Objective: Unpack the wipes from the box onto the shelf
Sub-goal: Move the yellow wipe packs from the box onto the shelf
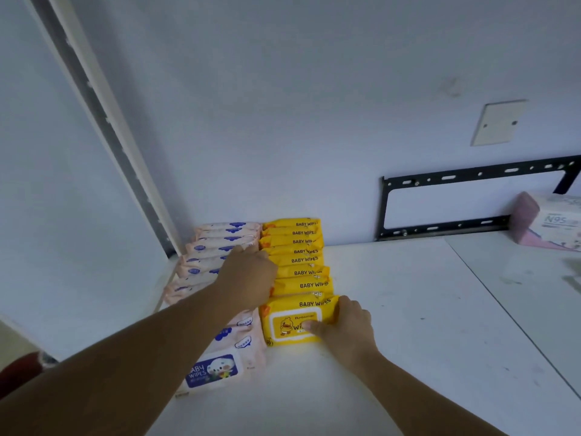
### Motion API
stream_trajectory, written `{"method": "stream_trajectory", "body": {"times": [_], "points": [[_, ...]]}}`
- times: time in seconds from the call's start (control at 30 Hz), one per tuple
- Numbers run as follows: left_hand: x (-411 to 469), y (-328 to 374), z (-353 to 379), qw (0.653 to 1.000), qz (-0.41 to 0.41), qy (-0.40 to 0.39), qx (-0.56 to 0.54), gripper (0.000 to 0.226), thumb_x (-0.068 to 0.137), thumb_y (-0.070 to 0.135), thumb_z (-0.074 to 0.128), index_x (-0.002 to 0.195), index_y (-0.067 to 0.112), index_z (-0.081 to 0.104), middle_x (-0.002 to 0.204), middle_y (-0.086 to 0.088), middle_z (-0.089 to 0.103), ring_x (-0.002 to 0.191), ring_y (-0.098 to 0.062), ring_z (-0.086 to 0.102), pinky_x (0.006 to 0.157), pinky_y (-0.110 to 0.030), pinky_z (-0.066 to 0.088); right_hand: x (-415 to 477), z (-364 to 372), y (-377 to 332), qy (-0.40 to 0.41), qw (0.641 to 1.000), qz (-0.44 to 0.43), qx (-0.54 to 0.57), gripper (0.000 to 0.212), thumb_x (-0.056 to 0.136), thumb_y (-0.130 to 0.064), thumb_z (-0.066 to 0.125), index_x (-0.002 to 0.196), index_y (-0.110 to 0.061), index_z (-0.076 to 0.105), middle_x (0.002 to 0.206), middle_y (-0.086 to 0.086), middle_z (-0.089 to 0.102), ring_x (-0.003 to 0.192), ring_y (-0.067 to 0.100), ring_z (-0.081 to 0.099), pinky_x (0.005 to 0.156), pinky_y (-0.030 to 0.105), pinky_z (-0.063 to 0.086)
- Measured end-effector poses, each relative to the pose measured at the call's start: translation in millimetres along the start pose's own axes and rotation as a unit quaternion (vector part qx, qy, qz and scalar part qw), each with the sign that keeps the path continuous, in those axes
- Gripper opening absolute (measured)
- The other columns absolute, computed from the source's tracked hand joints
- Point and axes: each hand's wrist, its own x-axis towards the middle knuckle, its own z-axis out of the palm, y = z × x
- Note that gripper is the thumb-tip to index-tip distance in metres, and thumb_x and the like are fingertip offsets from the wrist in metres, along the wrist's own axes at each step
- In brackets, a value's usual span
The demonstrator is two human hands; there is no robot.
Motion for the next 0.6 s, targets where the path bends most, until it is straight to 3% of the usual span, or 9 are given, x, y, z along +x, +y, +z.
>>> {"method": "stream_trajectory", "body": {"times": [0.1,0.17,0.3,0.47,0.6], "points": [[-9,-2,2,0.996,-0.018,0.032,-0.080,0.020,0.097,0.040,0.050,0.098,0.028,0.065,0.089,0.007,0.062,0.082,-0.012,0.055,0.077,-0.033,0.049,-4,-5,2,-0.014,0.999,0.020,0.025,0.074,0.052,-0.077,0.070,0.106,-0.028,0.056,0.103,-0.007,0.061,0.104,0.020,0.056,0.090,0.044,0.053],[-20,-1,0,0.990,-0.015,0.044,-0.133,0.021,0.098,0.041,0.046,0.094,0.030,0.063,0.086,0.008,0.060,0.078,-0.011,0.055,0.071,-0.031,0.049,-12,-11,3,-0.009,1.000,0.005,0.023,0.071,0.060,-0.069,0.075,0.114,-0.027,0.057,0.108,-0.007,0.060,0.108,0.020,0.056,0.092,0.043,0.053],[-41,7,-9,0.976,0.038,0.035,-0.210,0.016,0.097,0.035,0.050,0.090,0.033,0.064,0.091,0.012,0.058,0.085,-0.009,0.054,0.077,-0.034,0.052,-37,-38,11,0.024,0.998,-0.007,-0.051,0.073,0.075,-0.062,0.075,0.133,-0.024,0.053,0.129,-0.003,0.056,0.123,0.022,0.049,0.101,0.038,0.044],[-56,42,-23,0.961,0.100,0.021,-0.257,0.015,0.095,0.039,0.053,0.091,0.033,0.065,0.098,0.014,0.061,0.098,-0.010,0.055,0.084,-0.037,0.051,-85,-83,36,0.066,0.993,0.029,-0.093,0.050,0.084,-0.058,0.067,0.123,-0.027,0.062,0.127,-0.004,0.059,0.122,0.020,0.051,0.102,0.039,0.044],[-61,92,-42,0.944,0.149,0.017,-0.293,0.011,0.093,0.034,0.057,0.086,0.031,0.065,0.090,0.016,0.063,0.089,-0.007,0.058,0.082,-0.036,0.053,-137,-119,63,0.099,0.989,0.050,-0.099,0.042,0.089,-0.053,0.063,0.120,-0.026,0.065,0.124,-0.005,0.062,0.118,0.019,0.055,0.100,0.039,0.048]]}}
